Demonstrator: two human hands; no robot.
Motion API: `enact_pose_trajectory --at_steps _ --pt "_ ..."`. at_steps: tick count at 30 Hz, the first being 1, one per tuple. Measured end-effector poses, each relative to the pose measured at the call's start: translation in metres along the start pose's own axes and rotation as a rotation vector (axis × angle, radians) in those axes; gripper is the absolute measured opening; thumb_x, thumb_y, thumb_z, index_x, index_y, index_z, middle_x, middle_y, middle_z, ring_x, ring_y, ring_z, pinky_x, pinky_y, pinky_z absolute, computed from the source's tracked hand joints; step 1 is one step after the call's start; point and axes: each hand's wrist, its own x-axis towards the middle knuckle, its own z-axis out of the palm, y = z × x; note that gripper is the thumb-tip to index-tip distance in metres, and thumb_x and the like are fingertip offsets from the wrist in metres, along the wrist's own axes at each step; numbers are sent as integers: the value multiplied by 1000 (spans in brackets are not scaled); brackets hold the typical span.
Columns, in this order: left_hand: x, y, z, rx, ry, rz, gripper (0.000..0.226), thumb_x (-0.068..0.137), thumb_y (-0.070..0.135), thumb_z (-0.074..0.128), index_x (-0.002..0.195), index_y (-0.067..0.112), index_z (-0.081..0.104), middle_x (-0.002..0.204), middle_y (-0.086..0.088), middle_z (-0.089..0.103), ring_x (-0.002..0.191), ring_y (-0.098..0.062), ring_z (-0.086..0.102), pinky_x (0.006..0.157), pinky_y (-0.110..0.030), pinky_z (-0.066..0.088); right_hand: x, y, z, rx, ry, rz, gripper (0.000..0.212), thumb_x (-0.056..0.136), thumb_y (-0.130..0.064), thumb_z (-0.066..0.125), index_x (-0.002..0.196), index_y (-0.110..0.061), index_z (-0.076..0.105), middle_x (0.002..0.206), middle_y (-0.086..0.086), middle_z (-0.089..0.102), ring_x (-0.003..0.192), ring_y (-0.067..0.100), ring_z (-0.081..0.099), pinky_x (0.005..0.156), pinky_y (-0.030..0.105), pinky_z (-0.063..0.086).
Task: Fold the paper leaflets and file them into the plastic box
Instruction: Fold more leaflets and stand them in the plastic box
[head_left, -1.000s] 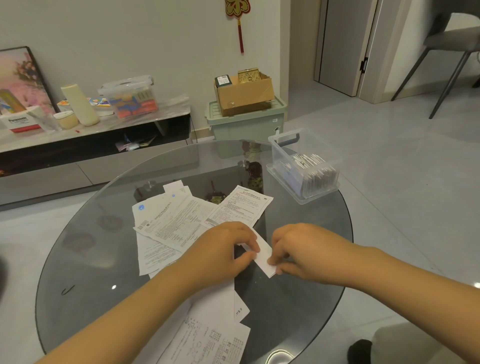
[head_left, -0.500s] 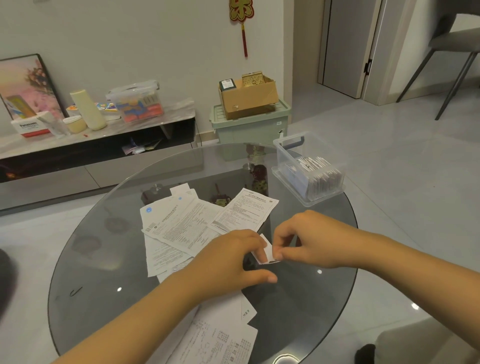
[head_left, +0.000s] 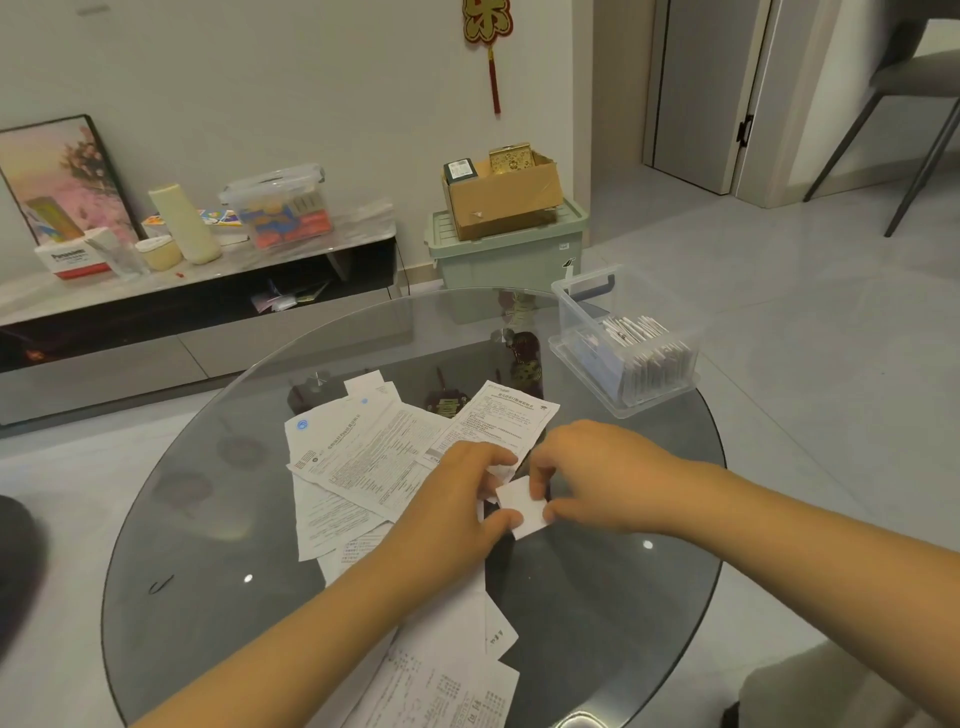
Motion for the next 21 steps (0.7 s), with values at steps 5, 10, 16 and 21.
enact_pose_trajectory --at_steps 5,10,16,21 --pt "4 4 -6 115 -33 -40 47 83 31 70 126 31 49 113 12 54 104 -8 47 92 -23 41 3 0 7 -11 20 10 17 83 -30 66 98 -26 61 114 -4 53 105 18 49 80 33 47" --pt "8 8 -7 59 -74 -103 42 82 26 72 120 31 54 98 14 52 88 -6 51 74 -12 40 -1 4 8 49 40 20 19 81 -35 68 98 -27 63 112 -6 53 103 15 50 84 35 49" --pt "11 11 -11 -141 -10 -161 35 80 15 73 105 34 59 85 10 56 73 -7 58 69 -13 45 -3 8 11 98 111 65 18 82 -34 68 95 -23 62 104 -6 58 97 16 55 82 32 49" --pt "13 19 -26 -428 146 -228 46 73 4 77 110 29 62 88 0 64 76 -17 68 77 -29 57 -3 16 -3 508 149 131 15 82 -27 69 95 -21 64 93 -4 68 85 10 63 80 25 52"
